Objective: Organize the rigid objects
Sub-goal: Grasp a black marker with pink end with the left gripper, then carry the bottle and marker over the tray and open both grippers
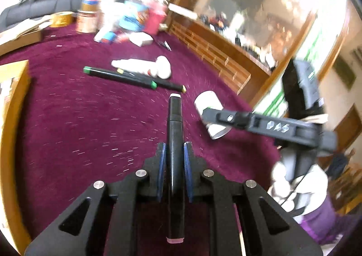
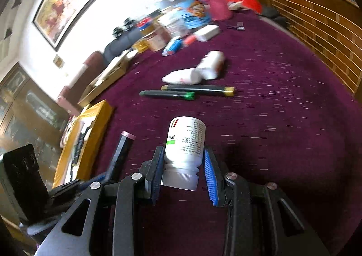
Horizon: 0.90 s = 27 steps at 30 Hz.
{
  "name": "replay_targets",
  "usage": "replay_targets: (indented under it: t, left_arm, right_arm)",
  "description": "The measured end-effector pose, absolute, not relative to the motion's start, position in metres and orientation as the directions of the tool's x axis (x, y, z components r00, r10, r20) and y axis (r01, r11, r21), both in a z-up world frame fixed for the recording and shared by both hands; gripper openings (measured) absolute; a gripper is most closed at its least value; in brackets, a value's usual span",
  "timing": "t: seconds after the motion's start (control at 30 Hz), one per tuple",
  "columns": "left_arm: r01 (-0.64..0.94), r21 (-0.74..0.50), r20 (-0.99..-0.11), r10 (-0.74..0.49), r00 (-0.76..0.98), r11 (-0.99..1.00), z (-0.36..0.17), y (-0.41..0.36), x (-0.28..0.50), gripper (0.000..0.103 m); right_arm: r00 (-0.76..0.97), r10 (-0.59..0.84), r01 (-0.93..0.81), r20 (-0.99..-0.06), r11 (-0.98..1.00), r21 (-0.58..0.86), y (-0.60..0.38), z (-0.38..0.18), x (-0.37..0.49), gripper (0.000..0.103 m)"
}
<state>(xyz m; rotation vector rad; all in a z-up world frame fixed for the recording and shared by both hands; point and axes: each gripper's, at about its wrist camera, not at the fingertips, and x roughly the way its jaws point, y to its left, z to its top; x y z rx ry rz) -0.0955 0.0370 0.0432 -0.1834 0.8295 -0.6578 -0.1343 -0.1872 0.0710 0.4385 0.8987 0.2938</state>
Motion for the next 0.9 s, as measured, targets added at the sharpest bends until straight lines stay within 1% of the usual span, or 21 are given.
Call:
replay_targets:
  t: [0.13,0.2,0.23,0.37,0.47,0.63,0.73,0.8,0.83,0.87,0.9]
  left_arm:
    - [0.372,-0.473,-0.571,-0.599,0.562,0.799,0.068,0.106,-0.106,0.013]
    - [0.311,-0.500,-0.559,-0.575,0.597,0.808,0.068,0.139,-0.108,0.013]
    - [0.258,-0.506,-0.558,-0.540,0.630,0.823,0.067,0.163,-0.109,0.013]
    - [0.095,-0.525,-0.578,-0.435,0.690,0.846,0.056,0.225,-0.111,0.013]
    - [-0.007,-0.503,-0.612,-0.351,0.709,0.864,0.044,0.253,-0.110,0.013]
    - [-0.106,-0.501,-0.675,-0.311,0.670,0.859,0.019,0.270,-0.106,0.013]
    - [-0.132,-0.506,-0.684,-0.303,0.664,0.852,0.012,0.274,-0.106,0.015]
    - [-0.113,-0.516,-0.665,-0.313,0.678,0.849,0.015,0.277,-0.110,0.025]
    - [-0.116,-0.516,-0.658,-0.306,0.688,0.849,0.018,0.281,-0.115,0.037]
    - [-0.116,-0.517,-0.651,-0.302,0.696,0.848,0.020,0.283,-0.117,0.046]
    - [-0.115,-0.519,-0.643,-0.298,0.706,0.847,0.023,0.287,-0.123,0.048]
  right_arm:
    - [0.557,0.487,-0.146,-0.672,0.855,0.498,-0.145,0.080,-0.130,0.031]
    - [0.527,0.527,-0.191,-0.667,0.838,0.511,-0.118,0.083,-0.126,0.031]
    - [0.512,0.544,-0.209,-0.665,0.830,0.518,-0.106,0.084,-0.124,0.031]
    - [0.437,0.601,-0.284,-0.670,0.798,0.531,-0.050,0.085,-0.115,0.031]
    - [0.394,0.616,-0.329,-0.682,0.787,0.521,-0.012,0.085,-0.113,0.031]
    - [0.331,0.629,-0.401,-0.704,0.769,0.498,0.052,0.082,-0.110,0.031]
    - [0.307,0.615,-0.440,-0.726,0.768,0.464,0.085,0.079,-0.110,0.031]
    - [0.306,0.594,-0.459,-0.744,0.777,0.431,0.101,0.077,-0.108,0.031]
    - [0.311,0.575,-0.468,-0.757,0.785,0.405,0.109,0.075,-0.108,0.031]
    - [0.315,0.564,-0.473,-0.764,0.791,0.389,0.113,0.074,-0.108,0.031]
    - [0.323,0.545,-0.478,-0.773,0.800,0.364,0.119,0.072,-0.109,0.031]
